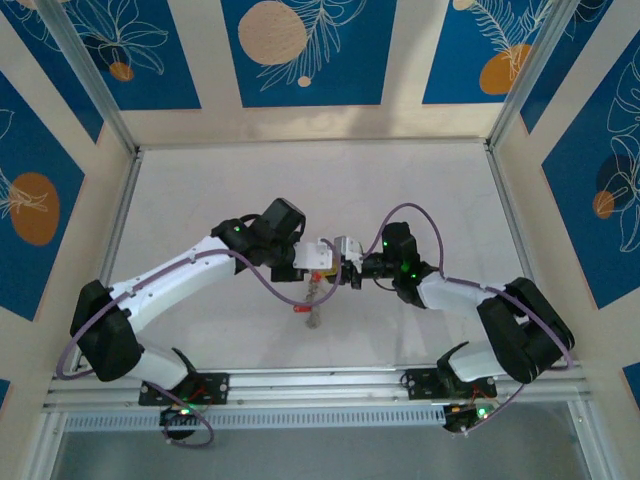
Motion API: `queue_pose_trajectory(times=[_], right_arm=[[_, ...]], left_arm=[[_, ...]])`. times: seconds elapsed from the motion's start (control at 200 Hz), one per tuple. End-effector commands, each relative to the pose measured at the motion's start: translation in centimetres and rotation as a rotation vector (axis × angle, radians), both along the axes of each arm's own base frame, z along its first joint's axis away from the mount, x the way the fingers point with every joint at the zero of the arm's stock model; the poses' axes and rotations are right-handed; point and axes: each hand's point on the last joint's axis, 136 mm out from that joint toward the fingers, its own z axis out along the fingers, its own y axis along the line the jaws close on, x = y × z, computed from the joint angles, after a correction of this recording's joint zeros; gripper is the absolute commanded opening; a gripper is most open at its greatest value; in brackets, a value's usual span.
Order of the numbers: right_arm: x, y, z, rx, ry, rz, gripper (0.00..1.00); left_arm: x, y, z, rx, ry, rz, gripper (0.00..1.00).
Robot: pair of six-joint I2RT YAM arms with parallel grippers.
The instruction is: Put the keys on the keyring
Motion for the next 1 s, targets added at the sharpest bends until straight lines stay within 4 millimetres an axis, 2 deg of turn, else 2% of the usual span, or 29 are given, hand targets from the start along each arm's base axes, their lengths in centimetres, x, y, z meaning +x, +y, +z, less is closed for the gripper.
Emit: queue_pose_trajectory(times=[0.0, 0.25, 0.485, 0.71, 0.995], right_arm=[[-1.5, 0.0, -0.2, 0.001, 0.012, 0.063, 0.29], [-1.8, 0.3, -0.4, -0.001, 0.020, 0.073, 0.31], [0.2, 0.4, -0.7, -0.017, 0.024, -0.057, 0.28], [1.6, 0.8, -0.7, -0.017, 0.013, -0.101, 0.24], [0.3, 1.2, -0.8, 0.005, 0.056, -0.025, 0.26]], left_arm=[[0.5, -0.6, 0.5, -0.022, 0.007, 0.021, 0.00], [0.8, -0.6, 0.6, -0.037, 0.027, 0.062, 0.00], [0.3, -1.1, 1.2, -0.078, 0.042, 0.049, 0.00], [0.1, -1.6, 1.4, -0.108, 0.052, 0.035, 0.00], [0.3, -1.7, 1.8, -0.138, 0.046, 0.053, 0.00]])
